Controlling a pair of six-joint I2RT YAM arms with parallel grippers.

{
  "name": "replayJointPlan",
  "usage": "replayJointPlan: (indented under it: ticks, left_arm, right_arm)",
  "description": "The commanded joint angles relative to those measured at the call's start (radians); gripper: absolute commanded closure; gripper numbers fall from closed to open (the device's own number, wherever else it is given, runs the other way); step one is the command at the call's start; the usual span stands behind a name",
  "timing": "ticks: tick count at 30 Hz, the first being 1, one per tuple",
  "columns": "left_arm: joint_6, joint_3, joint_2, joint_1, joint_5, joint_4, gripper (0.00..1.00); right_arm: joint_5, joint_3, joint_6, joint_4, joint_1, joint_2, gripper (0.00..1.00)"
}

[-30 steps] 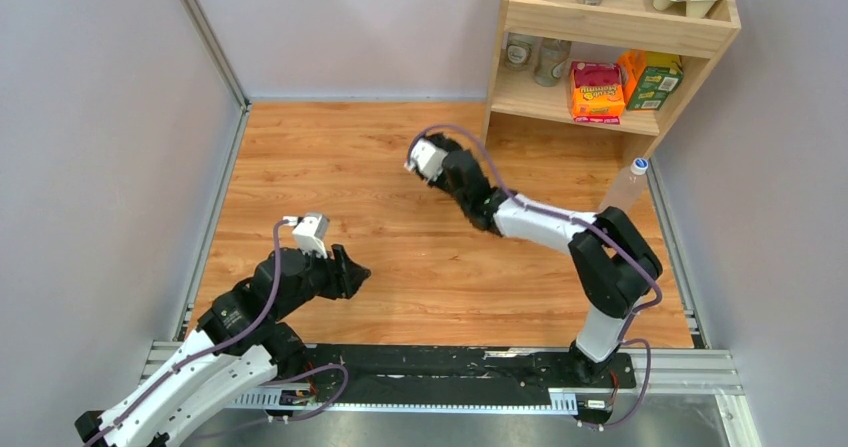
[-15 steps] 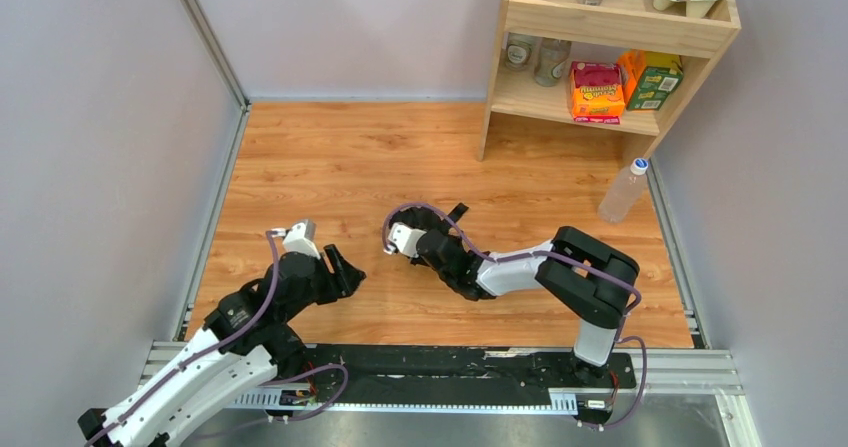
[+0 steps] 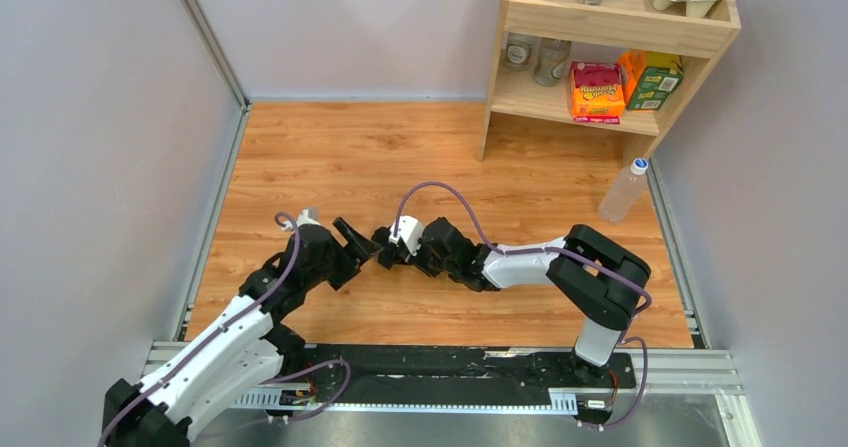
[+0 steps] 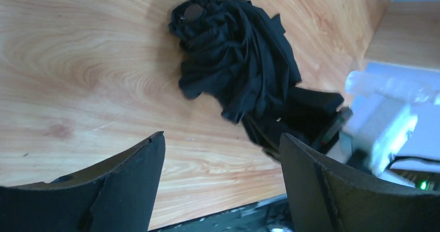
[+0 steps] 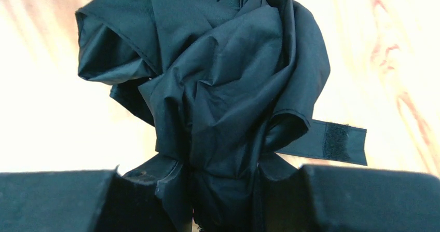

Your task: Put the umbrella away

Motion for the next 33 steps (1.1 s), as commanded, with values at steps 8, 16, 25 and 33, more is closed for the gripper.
replayJointPlan:
  ticks: [8, 16, 25, 33]
  left_arm:
    - [-0.219, -0.055, 0.306, 0.103, 0.258, 0.376, 0.13]
    - [-0.209, -0.072, 0.233, 0.109, 0.125, 0.358, 0.13]
    - [-0.32, -0.006, 0.334, 0.143, 0.174, 0.273, 0.13]
    - [-0.257, 0.065, 0.572, 0.144, 0.177, 0.323, 0.13]
  right_arm:
    - [-0.214, -0.065, 0.12, -0.102, 0.011, 0.048, 1.0]
    - [-0.207, -0.057, 0.104, -0.124, 0.01, 0.045, 1.0]
    - [-0.21, -0.05, 0.102, -0.125, 0.01, 0.047, 1.0]
    - [-0.21, -0.05, 0.099, -0.127, 0.014, 0.042, 1.0]
